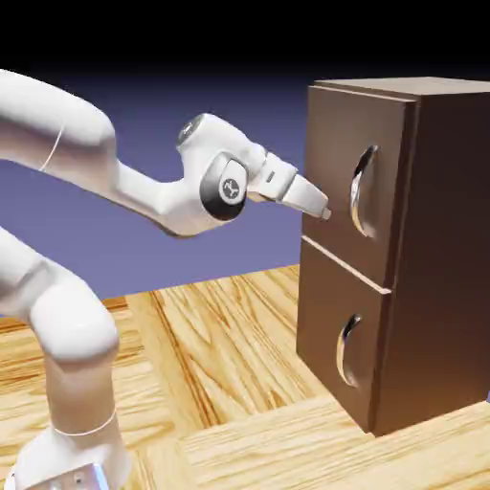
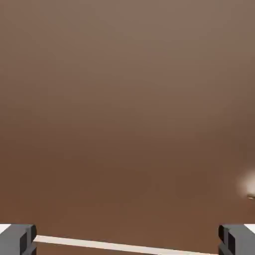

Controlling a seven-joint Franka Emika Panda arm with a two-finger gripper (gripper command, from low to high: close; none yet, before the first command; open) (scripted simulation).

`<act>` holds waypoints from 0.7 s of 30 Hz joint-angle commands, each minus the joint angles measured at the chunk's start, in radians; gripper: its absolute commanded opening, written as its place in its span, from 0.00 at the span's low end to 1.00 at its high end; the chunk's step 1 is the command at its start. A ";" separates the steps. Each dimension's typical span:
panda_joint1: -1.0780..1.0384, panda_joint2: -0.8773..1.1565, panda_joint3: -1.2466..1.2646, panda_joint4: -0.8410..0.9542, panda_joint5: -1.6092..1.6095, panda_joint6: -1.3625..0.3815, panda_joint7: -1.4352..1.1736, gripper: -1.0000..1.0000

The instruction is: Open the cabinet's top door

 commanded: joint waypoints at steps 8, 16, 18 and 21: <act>0.088 -0.060 -0.110 0.030 -0.348 -0.018 0.262 0.50; 0.175 -0.119 -0.220 0.059 -0.696 -0.035 0.525 0.50; 0.197 -0.134 -0.248 0.067 -0.783 -0.040 0.590 0.50; 0.230 -0.157 -0.289 0.078 -0.913 -0.047 0.689 0.50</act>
